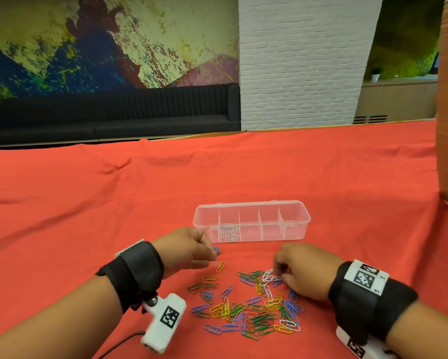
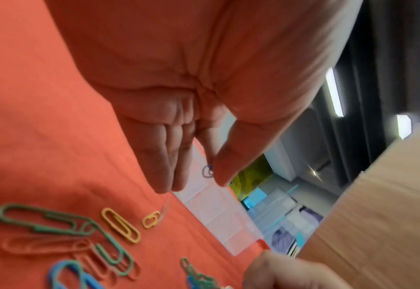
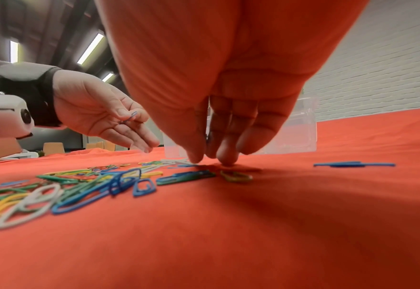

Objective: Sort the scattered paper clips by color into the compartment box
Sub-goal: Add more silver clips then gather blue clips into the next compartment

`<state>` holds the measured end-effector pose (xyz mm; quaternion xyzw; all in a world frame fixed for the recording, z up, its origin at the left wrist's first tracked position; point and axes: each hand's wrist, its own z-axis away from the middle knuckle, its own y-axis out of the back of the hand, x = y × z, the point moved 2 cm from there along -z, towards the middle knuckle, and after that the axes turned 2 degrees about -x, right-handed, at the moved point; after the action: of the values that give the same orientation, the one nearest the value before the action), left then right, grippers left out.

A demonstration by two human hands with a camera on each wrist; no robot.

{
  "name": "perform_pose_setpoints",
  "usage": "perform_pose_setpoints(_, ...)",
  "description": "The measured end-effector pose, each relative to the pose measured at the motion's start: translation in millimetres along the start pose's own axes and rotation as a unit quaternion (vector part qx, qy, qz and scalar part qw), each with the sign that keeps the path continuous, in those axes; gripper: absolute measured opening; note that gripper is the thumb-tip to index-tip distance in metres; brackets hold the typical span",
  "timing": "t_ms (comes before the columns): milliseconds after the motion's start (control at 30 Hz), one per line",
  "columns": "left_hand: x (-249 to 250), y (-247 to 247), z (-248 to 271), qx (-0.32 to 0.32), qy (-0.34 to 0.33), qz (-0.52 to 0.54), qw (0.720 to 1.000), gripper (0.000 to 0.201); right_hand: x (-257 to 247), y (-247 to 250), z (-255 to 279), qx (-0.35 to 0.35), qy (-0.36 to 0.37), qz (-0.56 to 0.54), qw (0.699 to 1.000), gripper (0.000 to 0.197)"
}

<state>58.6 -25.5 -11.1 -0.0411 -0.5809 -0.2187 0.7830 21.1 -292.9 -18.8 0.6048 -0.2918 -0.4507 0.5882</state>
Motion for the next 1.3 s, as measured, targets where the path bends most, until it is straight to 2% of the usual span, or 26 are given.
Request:
perform_pose_setpoints(100,2,0,-1,0.031,-0.035,-0.13,0.99,0.017,-1,1,1,-0.003,0.005,-0.012,1.0,0.024)
perform_pose_setpoints(200,8,1,-1,0.081,-0.073,-0.3,0.948,0.015,-3,2,0,0.007,0.004,-0.042,0.999,0.027)
perform_pose_setpoints(267,11,-2,1,0.088,-0.082,-0.32,0.94,0.013,-3,2,0,0.005,0.003,-0.054,0.999,0.024)
perform_pose_setpoints(367,10,-7,7,0.007,-0.062,-0.267,0.962,0.02,-2,2,-1,-0.004,0.005,-0.057,0.998,0.022)
perform_pose_setpoints(433,8,-9,12,-0.062,-0.045,-0.295,0.952,0.034,-1,1,-1,-0.01,0.007,-0.049,0.999,0.023)
perform_pose_setpoints(500,7,-12,18,-0.082,-0.035,-0.376,0.922,0.03,-1,1,-1,-0.008,0.007,-0.032,0.999,0.028)
perform_pose_setpoints(567,5,-13,21,-0.055,-0.045,-0.472,0.879,0.013,-2,1,0,0.003,0.005,-0.009,1.0,0.032)
perform_pose_setpoints(633,1,-15,22,-0.033,-0.05,-0.538,0.841,0.013,-4,0,0,0.017,0.005,0.001,1.0,0.032)
perform_pose_setpoints(733,-8,-17,26,-0.036,-0.051,-0.57,0.819,0.013,-6,2,1,0.016,-0.003,-0.002,1.0,0.024)
perform_pose_setpoints(833,-9,-12,33,-0.032,-0.063,-0.614,0.786,0.017,-7,3,2,0.003,-0.014,0.003,1.0,0.022)
perform_pose_setpoints(1033,-4,6,42,0.014,-0.036,-0.649,0.76,0.019,-2,0,1,0.0,-0.033,0.007,0.999,0.017)
perform_pose_setpoints(1100,-2,6,43,0.027,-0.047,-0.638,0.768,0.017,-2,-2,0,-0.005,-0.03,0.01,0.999,0.013)
perform_pose_setpoints(1200,0,-2,40,0.009,-0.064,-0.615,0.786,0.019,-3,-3,0,-0.008,-0.021,0.014,1.0,0.012)
perform_pose_setpoints(1300,-4,-12,38,-0.008,-0.066,-0.638,0.767,0.024,-4,-3,0,-0.005,-0.011,0.028,1.0,0.011)
